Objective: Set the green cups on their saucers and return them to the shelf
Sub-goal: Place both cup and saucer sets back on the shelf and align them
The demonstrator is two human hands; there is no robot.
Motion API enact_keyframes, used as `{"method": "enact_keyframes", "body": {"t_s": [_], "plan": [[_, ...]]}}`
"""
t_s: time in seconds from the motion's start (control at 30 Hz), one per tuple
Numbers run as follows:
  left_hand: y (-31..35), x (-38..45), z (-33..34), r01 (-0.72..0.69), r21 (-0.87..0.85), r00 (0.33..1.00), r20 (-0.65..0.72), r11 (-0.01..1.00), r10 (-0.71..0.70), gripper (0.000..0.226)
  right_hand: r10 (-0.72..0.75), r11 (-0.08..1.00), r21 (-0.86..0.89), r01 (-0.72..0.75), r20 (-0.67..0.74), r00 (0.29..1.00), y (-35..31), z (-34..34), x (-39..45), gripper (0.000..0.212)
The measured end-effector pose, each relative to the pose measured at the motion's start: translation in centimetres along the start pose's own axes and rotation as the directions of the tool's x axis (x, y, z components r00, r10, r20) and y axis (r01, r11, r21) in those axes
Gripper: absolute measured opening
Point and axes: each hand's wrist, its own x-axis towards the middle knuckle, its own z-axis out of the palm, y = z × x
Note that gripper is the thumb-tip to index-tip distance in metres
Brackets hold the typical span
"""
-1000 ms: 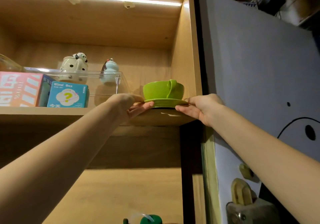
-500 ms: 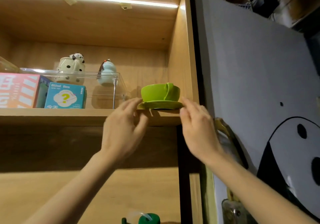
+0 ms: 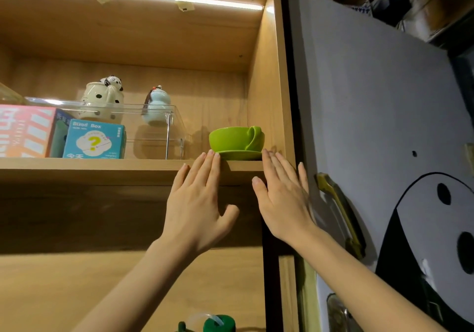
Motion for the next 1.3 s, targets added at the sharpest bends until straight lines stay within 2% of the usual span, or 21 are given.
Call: {"method": "enact_keyframes", "body": {"t_s": [0.23, 0.43, 0.5, 0.6, 0.7, 0.73, 0.8, 0.87, 0.93, 1.03, 1.13, 1.3], "plan": [[0.2, -0.2, 0.1, -0.006, 0.128, 1.0, 0.004, 0.992, 0.005, 0.079, -0.011, 1.0, -0.026, 0.01, -0.046, 0.999, 0.3, 0.6, 0.2, 0.064], [0.0, -0.1, -0.2, -0.037, 0.138, 0.999, 0.028, 0.99, 0.033, 0.08, -0.025, 0.998, -0.064, 0.022, -0.052, 0.998, 0.1, 0.7, -0.2, 0.059], [0.0, 0.1, -0.9, -0.052, 0.106, 0.996, 0.074, 0.993, 0.044, 0.081, -0.01, 0.994, -0.108, 0.012, 0.022, 1.0, -0.1, 0.1, -0.1, 0.059], [0.1, 0.8, -2.4, -0.043, 0.106, 0.974, 0.225, 0.993, 0.019, 0.081, -0.002, 0.989, -0.144, 0.025, 0.155, 0.988, -0.4, -1.6, -0.1, 0.062], [0.2, 1.9, -4.3, -0.035, 0.128, 0.91, 0.414, 0.991, -0.021, 0.079, -0.005, 0.98, -0.19, 0.064, 0.299, 0.954, -0.6, -3.5, -0.6, 0.064], [0.3, 2.0, -4.9, -0.017, 0.097, 0.888, 0.46, 0.995, -0.03, 0.08, -0.005, 0.98, -0.185, 0.072, 0.341, 0.94, -0.7, -4.1, -0.9, 0.064], [0.6, 1.6, -6.3, 0.116, -0.064, 0.874, 0.48, 0.991, -0.072, 0.078, 0.0, 0.994, -0.098, 0.041, 0.392, 0.92, -1.1, -5.4, -1.8, 0.064], [1.3, 0.0, -7.6, 0.236, -0.258, 0.911, 0.394, 0.937, -0.121, 0.07, 0.004, 0.999, 0.043, -0.024, 0.408, 0.913, -1.5, -6.5, -3.2, 0.062], [2.0, -2.8, -8.8, 0.282, -0.403, 0.939, 0.304, 0.871, -0.163, 0.056, -0.01, 0.987, 0.149, -0.057, 0.416, 0.909, -2.1, -7.1, -5.3, 0.058], [2.9, -7.9, -10.0, 0.361, -0.554, 0.923, 0.328, 0.75, -0.202, 0.039, -0.028, 0.946, 0.302, -0.12, 0.444, 0.896, -3.0, -7.0, -9.1, 0.052], [3.3, -13.1, -10.2, 0.481, -0.59, 0.86, 0.462, 0.648, -0.217, 0.034, -0.002, 0.869, 0.429, -0.247, 0.503, 0.864, -4.1, -6.3, -13.5, 0.042], [3.8, -21.4, -10.9, 0.702, -0.544, 0.693, 0.671, 0.461, -0.264, 0.034, -0.012, 0.752, 0.504, -0.426, 0.656, 0.755, -6.5, -4.3, -21.7, 0.036]]}}
